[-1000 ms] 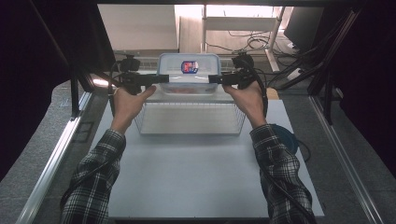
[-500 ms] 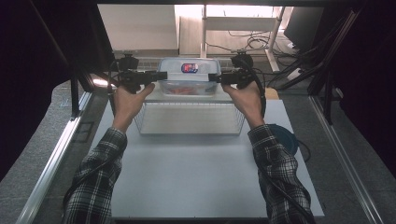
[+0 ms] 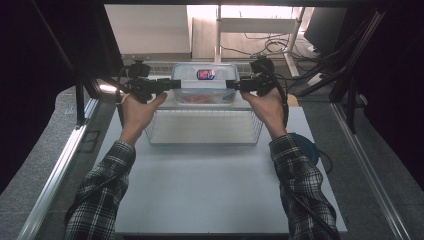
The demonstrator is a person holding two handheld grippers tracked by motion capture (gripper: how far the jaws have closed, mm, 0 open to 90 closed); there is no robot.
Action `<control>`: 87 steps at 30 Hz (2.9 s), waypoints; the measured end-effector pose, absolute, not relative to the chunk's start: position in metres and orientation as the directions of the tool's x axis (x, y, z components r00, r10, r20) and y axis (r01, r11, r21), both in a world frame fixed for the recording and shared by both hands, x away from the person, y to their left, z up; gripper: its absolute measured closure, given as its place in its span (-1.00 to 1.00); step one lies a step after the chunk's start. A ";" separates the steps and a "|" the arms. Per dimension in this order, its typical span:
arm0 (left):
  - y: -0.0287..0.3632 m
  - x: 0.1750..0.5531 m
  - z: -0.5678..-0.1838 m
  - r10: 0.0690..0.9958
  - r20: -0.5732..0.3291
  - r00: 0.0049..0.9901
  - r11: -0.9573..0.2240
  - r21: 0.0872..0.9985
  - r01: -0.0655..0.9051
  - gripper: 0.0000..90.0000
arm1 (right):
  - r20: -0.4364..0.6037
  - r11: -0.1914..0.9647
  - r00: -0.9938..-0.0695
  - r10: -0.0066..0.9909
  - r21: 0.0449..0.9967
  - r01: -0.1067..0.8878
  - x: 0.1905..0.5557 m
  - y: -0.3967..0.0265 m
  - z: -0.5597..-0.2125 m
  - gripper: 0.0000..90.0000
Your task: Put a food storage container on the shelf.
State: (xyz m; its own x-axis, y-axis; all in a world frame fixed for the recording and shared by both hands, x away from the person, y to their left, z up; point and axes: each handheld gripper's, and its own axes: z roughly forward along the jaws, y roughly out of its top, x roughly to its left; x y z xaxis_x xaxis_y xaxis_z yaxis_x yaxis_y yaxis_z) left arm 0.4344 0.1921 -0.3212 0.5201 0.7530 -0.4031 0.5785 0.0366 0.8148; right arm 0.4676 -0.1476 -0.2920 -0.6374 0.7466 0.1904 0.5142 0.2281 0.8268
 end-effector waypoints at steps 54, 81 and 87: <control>0.183 0.281 -0.429 0.690 -0.161 0.706 -0.220 0.882 0.417 -0.83 | 0.019 0.363 -0.801 0.598 0.885 0.292 0.331 -0.180 -0.381 -0.93; 0.179 0.229 -0.487 0.704 -0.072 0.706 -0.309 0.864 0.397 -0.84 | 0.045 0.390 -0.805 0.592 0.857 0.335 0.277 -0.189 -0.461 -0.92; 0.181 0.220 -0.502 0.714 -0.050 0.698 -0.338 0.849 0.407 -0.85 | 0.009 0.424 -0.794 0.608 0.842 0.334 0.270 -0.196 -0.476 -0.92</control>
State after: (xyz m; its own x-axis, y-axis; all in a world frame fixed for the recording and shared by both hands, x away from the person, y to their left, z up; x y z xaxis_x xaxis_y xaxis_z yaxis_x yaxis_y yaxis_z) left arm 0.2204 0.1809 -0.5023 0.6983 0.7140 -0.0502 0.4067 -0.3380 0.8487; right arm 0.2700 -0.1962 -0.4762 -0.7941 0.6078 0.0089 0.3339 0.4240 0.8419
